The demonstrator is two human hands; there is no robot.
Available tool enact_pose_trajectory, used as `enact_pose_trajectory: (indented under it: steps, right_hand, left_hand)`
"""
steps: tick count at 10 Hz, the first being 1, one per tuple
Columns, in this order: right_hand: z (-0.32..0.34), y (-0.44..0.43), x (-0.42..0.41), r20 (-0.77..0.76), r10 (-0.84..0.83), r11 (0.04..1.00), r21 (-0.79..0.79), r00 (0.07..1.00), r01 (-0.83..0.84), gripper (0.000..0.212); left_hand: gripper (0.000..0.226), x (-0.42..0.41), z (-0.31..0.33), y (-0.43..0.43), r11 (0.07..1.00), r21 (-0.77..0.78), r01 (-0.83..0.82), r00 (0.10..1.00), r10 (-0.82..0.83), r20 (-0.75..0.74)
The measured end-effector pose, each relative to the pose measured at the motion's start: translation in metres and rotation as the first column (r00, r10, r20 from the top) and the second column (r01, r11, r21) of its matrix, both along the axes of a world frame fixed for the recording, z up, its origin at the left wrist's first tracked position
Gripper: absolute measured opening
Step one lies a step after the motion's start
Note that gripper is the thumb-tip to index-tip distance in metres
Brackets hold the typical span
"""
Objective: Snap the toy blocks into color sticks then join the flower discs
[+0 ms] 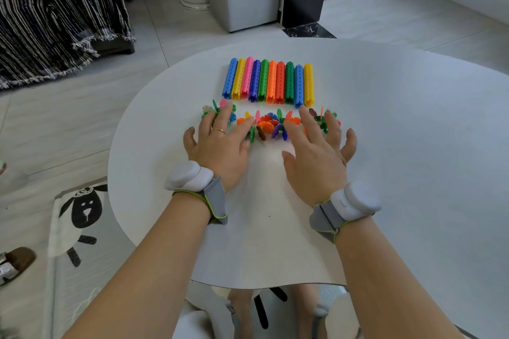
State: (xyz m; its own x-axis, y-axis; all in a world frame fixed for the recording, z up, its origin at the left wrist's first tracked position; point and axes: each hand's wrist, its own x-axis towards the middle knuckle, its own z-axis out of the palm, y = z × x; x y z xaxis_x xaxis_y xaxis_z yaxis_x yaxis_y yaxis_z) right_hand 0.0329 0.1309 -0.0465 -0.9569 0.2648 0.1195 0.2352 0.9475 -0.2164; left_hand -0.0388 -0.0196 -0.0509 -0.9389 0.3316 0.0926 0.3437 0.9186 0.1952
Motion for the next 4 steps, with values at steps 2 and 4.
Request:
enact_pose_trajectory:
  steps: [2,4]
  right_hand:
    - [-0.001,-0.005,-0.003,0.039,-0.001,1.000,0.004,0.999,0.001,0.049]
    - [0.004,-0.007,0.001,-0.013,-0.005,0.999,-0.035,1.000,0.004,0.050]
  left_hand:
    - [0.050,-0.001,0.005,-0.006,0.998,-0.056,-0.020,1.000,0.021,0.018]
    - [0.053,0.006,0.014,-0.012,1.000,-0.018,-0.018,0.999,0.019,0.041]
